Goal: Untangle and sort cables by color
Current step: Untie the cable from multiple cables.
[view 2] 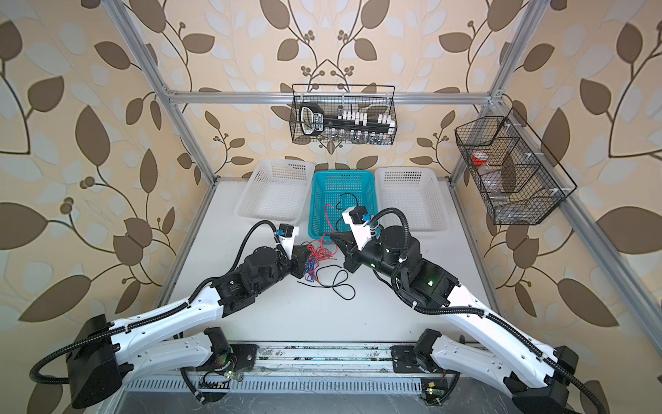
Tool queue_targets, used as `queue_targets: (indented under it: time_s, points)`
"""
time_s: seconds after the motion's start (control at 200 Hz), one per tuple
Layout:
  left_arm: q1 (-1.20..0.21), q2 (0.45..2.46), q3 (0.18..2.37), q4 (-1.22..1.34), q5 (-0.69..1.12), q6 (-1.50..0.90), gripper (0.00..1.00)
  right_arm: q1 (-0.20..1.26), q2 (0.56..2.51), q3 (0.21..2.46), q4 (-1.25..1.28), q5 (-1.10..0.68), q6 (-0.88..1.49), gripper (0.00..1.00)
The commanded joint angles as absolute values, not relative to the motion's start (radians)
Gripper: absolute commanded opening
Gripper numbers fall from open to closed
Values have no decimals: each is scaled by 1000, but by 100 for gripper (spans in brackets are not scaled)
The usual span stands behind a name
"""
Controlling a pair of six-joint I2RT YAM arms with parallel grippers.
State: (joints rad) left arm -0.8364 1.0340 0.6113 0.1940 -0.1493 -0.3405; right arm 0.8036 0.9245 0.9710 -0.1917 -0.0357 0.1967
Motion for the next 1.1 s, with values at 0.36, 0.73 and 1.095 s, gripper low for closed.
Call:
queue_targets:
  time_s: [0.36, 0.73, 1.095]
  points:
    - [-829, 888, 584, -41, -451, -411, 0, 515, 766, 750, -348, 137, 226, 0]
    - [-828, 874, 594, -93, -497, -411, 0, 479, 759, 739, -350, 88, 213, 0]
    - [-799, 867, 700, -239, -574, -452, 0, 446, 778, 764, -383, 165, 230, 0]
